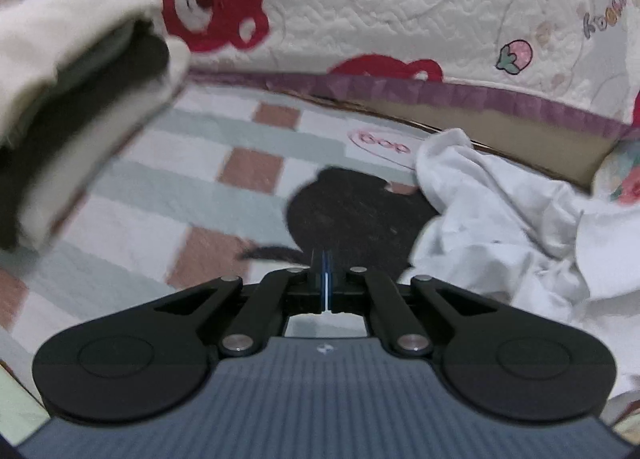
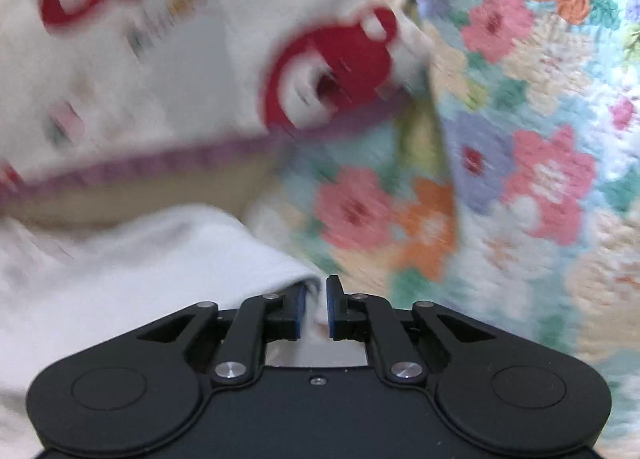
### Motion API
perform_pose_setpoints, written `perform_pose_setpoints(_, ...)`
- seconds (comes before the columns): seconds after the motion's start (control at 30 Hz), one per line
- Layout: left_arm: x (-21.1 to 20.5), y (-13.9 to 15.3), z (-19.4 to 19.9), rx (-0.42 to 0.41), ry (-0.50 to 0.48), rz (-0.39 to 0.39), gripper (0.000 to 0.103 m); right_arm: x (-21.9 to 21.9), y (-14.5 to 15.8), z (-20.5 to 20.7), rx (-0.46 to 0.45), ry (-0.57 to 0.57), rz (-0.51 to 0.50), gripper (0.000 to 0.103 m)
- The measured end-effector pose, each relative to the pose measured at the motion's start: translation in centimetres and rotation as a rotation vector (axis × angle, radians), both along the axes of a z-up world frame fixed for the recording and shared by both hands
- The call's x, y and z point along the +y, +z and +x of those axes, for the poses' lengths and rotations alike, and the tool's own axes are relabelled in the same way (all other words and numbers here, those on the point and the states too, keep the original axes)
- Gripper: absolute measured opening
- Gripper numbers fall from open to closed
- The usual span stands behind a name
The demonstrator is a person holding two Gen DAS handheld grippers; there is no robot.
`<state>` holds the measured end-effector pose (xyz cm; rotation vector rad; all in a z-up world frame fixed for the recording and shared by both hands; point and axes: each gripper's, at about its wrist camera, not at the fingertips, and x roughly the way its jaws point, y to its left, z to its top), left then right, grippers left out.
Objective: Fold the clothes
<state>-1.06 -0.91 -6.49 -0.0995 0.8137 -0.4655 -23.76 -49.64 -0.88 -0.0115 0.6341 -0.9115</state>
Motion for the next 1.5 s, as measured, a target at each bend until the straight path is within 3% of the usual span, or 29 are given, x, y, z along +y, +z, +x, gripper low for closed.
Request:
perform_pose_setpoints(0.07,-1.2,-0.8,-0.4,0.043,-0.054,-0.012,0.004,-1.6,-2.1,-0.3,0.068,-0.076,0.064,0.025)
perform_pose_setpoints(0.17,-3.3,-1.9,-1.2,0.065,-0.122,0.030,0.014,-2.4,-2.9,-2.0,0.009,-0.164,0.146,0.034)
perform_pose_setpoints(0.27,-4.7,-2.7,-1.9,0.085,-0.171,0.043,0.028,-2.7,-3.1,-2.3,-0.024,-0.141,0.211,0.035)
perform_pose_setpoints(0.37,-5.5,-2.9,-2.6,0.083,-0.215,0.039,0.038,-1.3,-3.2,-1.2,-0.047,0.008,0.280,0.037)
perform_pose_setpoints(0.43,-5.8,-2.9,-2.9,0.075,-0.237,0.045,0.047,0.7,-3.5,0.1,-0.033,0.168,0.324,0.042)
perform_pose_setpoints(0.6,-5.4,-3.6,-2.4,0.096,-0.216,0.058,0.055,7.0,-5.3,4.1,0.056,0.493,0.373,0.050)
perform_pose_setpoints(0.77,-5.4,-4.4,-2.1,0.135,-0.224,0.052,0.062,11.5,-6.7,8.6,0.151,0.659,0.365,0.058)
perform_pose_setpoints(0.97,-6.3,-5.6,-2.5,0.172,-0.263,0.067,0.059,14.0,-8.3,11.6,0.283,0.710,0.338,0.062)
perform_pose_setpoints(1.0,-6.4,-5.7,-2.5,0.164,-0.259,0.074,0.052,13.8,-8.7,11.9,0.296,0.713,0.341,0.062)
perform_pose_setpoints(1.03,-6.5,-5.7,-2.5,0.156,-0.255,0.080,0.030,13.5,-9.2,12.1,0.307,0.712,0.344,0.062)
perform_pose_setpoints(1.07,-6.5,-5.7,-2.5,0.147,-0.255,0.088,0.018,13.3,-9.8,12.3,0.319,0.703,0.341,0.062)
perform_pose_setpoints(1.13,-6.7,-5.7,-2.4,0.130,-0.256,0.105,0.013,12.9,-10.9,12.8,0.343,0.684,0.335,0.062)
perform_pose_setpoints(1.27,-6.9,-5.6,-2.6,0.100,-0.254,0.127,0.012,12.4,-12.7,13.8,0.382,0.630,0.340,0.062)
perform_pose_setpoints(1.33,-7.0,-5.6,-2.6,0.090,-0.255,0.133,0.013,12.1,-12.9,14.3,0.369,0.594,0.373,0.059)
perform_pose_setpoints(1.37,-7.0,-5.6,-2.6,0.092,-0.256,0.130,0.014,12.1,-12.7,14.3,0.348,0.600,0.375,0.036)
perform_pose_setpoints(1.4,-6.9,-5.7,-2.6,0.094,-0.254,0.127,0.015,12.1,-12.1,14.2,0.321,0.611,0.379,0.005)
perform_pose_setpoints(1.5,-6.7,-5.7,-2.5,0.099,-0.248,0.119,0.016,11.0,-9.3,13.3,0.187,0.556,0.381,0.005)
